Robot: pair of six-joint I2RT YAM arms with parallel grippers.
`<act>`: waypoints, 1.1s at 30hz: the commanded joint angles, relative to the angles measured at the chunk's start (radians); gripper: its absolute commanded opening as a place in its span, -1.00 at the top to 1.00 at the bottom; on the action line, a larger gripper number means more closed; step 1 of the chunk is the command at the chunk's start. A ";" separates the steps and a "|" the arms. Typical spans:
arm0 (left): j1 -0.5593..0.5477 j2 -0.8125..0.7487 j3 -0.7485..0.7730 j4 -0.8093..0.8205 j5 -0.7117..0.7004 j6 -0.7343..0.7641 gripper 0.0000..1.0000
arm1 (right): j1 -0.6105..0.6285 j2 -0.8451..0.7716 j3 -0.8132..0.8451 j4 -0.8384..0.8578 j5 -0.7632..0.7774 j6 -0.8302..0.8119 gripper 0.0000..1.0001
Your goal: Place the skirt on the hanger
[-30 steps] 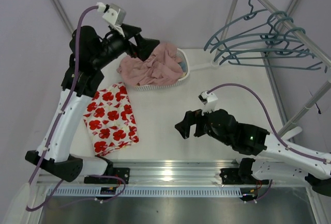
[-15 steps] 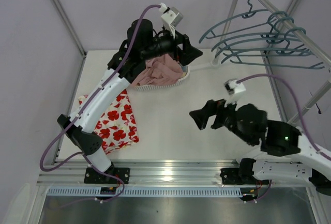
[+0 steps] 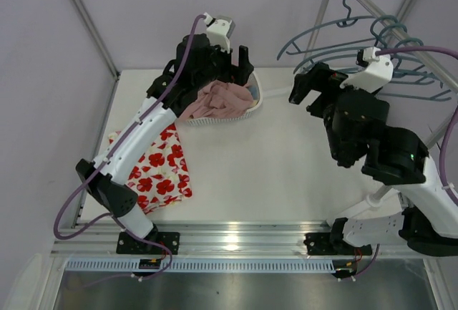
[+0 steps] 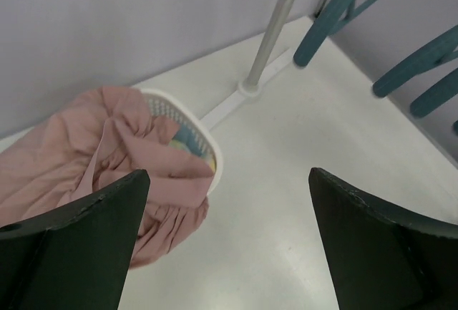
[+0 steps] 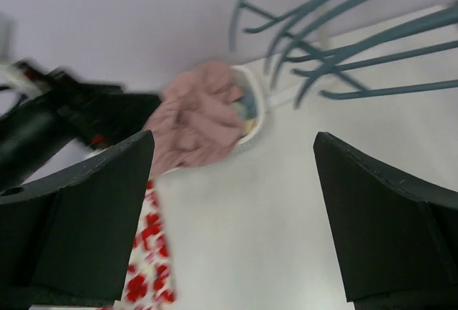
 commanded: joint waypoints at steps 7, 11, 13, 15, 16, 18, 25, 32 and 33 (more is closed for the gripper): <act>0.028 -0.188 -0.220 0.019 -0.057 0.004 -0.99 | -0.521 0.004 0.005 -0.183 -0.167 0.133 -0.93; 0.054 -0.265 -0.302 0.035 -0.080 0.021 -0.99 | -0.564 0.017 -0.011 -0.148 -0.178 0.138 -0.86; 0.068 -0.316 -0.372 0.059 -0.074 0.015 -0.99 | -0.595 0.006 -0.041 -0.105 -0.178 0.132 -0.81; 0.091 -0.345 -0.415 0.071 -0.062 0.004 -0.99 | -0.618 -0.006 -0.079 -0.049 -0.186 0.129 -0.75; 0.098 -0.368 -0.450 0.076 -0.048 0.003 -0.99 | -0.638 -0.012 -0.093 -0.027 -0.203 0.114 -0.74; 0.118 -0.391 -0.469 0.085 -0.037 -0.004 -0.99 | -0.653 -0.031 -0.118 0.021 -0.207 0.112 -0.65; 0.177 -0.442 -0.535 0.090 -0.008 -0.001 -0.99 | -0.684 -0.017 -0.158 0.080 -0.273 0.115 -0.56; 0.217 -0.472 -0.567 0.085 0.029 0.012 -0.99 | -0.714 0.009 -0.169 0.142 -0.275 0.100 -0.56; 0.223 -0.480 -0.568 0.087 0.030 0.012 -0.99 | -0.718 0.015 -0.166 0.137 -0.270 0.101 -0.56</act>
